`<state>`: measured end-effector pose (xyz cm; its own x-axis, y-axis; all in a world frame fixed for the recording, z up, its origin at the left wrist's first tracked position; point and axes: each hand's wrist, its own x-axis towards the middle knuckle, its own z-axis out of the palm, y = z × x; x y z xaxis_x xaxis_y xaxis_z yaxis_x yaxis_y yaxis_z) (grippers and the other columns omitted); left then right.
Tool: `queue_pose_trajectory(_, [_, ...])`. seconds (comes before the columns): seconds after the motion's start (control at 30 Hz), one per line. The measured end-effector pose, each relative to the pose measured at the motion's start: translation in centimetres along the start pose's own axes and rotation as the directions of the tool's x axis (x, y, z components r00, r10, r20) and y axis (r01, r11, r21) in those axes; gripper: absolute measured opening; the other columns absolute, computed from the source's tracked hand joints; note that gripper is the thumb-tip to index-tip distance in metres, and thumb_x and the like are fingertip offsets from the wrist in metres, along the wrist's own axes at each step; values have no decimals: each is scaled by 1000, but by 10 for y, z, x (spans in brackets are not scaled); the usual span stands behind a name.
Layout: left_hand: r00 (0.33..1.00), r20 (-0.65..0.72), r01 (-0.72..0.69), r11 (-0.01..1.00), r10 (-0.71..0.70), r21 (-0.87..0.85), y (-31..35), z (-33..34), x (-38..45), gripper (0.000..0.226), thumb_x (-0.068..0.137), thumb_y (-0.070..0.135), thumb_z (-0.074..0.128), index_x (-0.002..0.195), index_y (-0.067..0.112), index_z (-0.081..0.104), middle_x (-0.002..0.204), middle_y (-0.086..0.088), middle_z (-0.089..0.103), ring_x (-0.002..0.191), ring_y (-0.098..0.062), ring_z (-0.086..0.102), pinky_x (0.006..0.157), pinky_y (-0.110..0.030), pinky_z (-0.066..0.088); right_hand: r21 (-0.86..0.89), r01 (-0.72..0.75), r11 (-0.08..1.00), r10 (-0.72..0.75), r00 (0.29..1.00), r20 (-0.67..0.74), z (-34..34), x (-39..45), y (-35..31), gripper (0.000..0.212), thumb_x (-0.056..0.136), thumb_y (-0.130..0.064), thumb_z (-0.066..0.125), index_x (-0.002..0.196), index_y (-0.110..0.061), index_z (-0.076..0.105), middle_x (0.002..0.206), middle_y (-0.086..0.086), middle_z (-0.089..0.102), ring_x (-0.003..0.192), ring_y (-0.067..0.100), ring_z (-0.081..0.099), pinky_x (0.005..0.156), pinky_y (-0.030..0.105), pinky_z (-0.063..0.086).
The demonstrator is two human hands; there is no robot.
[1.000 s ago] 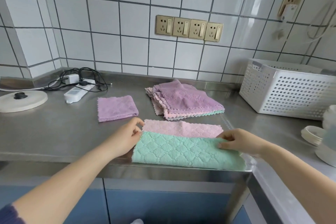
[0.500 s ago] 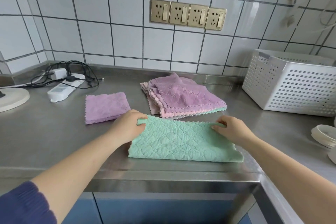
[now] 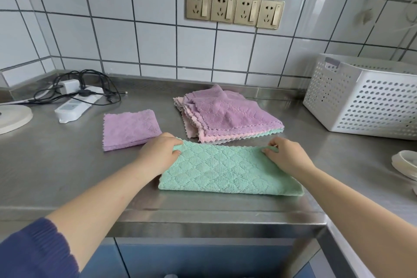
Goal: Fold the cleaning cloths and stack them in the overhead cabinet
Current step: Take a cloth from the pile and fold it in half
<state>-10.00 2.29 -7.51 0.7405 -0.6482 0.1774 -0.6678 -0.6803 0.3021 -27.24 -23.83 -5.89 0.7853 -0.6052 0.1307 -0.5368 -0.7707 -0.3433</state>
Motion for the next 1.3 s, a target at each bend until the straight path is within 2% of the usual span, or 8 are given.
queue_pose_trajectory(0.1, [999, -39, 4, 995, 0, 96, 2, 0, -5, 40, 92, 28, 53, 132, 26, 52, 137, 3, 44, 122, -19, 46, 98, -35, 41, 100, -33, 994, 32, 999, 11, -4, -4, 5, 29, 89, -38, 57, 113, -21, 53, 91, 2, 55, 77, 24, 58, 65, 31, 48])
queue_pose_trajectory(0.23, [951, -209, -209, 972, 228, 107, 32, 3, -20, 35, 90, 20, 52, 124, 20, 60, 138, -4, 51, 125, -28, 46, 101, -42, 36, 212, -35, 977, 35, 999, 5, -11, -9, 18, 37, 89, -32, 60, 123, -22, 50, 99, 2, 55, 82, 20, 56, 69, 27, 40])
queue_pose_trajectory(0.43, [946, 263, -225, 967, 189, 116, 78, 27, -38, 55, 99, 45, 23, 150, 26, 10, 159, 4, -1, 146, -15, -2, 118, -43, -1, 220, -40, 975, 48, 998, -30, -7, -4, 25, 18, 91, -23, 58, 108, -19, 54, 95, 2, 60, 76, 21, 57, 65, 27, 41])
queue_pose_trajectory(0.57, [931, 332, -214, 964, 152, 159, 79, 25, -39, 57, 98, 48, 18, 150, 29, 3, 158, 5, -9, 145, -16, -9, 118, -46, -6, 104, -37, 994, 46, 995, -89, -5, -5, 25, 11, 88, -18, 57, 99, -18, 59, 104, 6, 63, 86, 25, 60, 72, 30, 45])
queue_pose_trajectory(0.7, [950, 231, -246, 960, 211, 135, 90, 26, -34, 52, 100, 38, 24, 149, 21, 18, 159, 3, 6, 146, -14, 3, 118, -42, 0, -130, 170, 977, -188, 972, -143, 4, -18, 3, 30, 90, -23, 54, 119, -22, 61, 130, 4, 52, 119, 27, 50, 95, 34, 41])
queue_pose_trajectory(0.87, [952, 170, -273, 957, 254, 99, 115, 39, -26, 50, 100, 29, 25, 148, 16, 21, 158, 2, 13, 145, -14, 10, 119, -38, 6, -160, 303, 939, -283, 949, 138, 36, -38, -38, 49, 94, -29, 35, 143, -29, 34, 154, -1, 25, 143, 16, 19, 114, 43, 17])
queue_pose_trajectory(1.0, [954, 245, -214, 966, 175, 144, 110, 43, -20, 56, 99, 42, 22, 150, 22, 10, 159, 4, 0, 146, -13, 0, 118, -39, 0, -208, 273, 939, -237, 954, 181, 42, -40, -22, 78, 75, -59, 2, 147, -33, 19, 157, -3, 16, 145, 14, 9, 116, 45, 11])
queue_pose_trajectory(1.3, [958, 272, -138, 975, 87, 174, 87, 32, -25, 65, 95, 58, 17, 150, 27, 4, 159, 2, -5, 146, -15, -5, 119, -39, -2, -246, 168, 955, -101, 960, 261, 18, -38, 17, 73, 86, -72, 18, 149, -35, 11, 159, -6, 7, 146, 15, 3, 117, 52, 5])
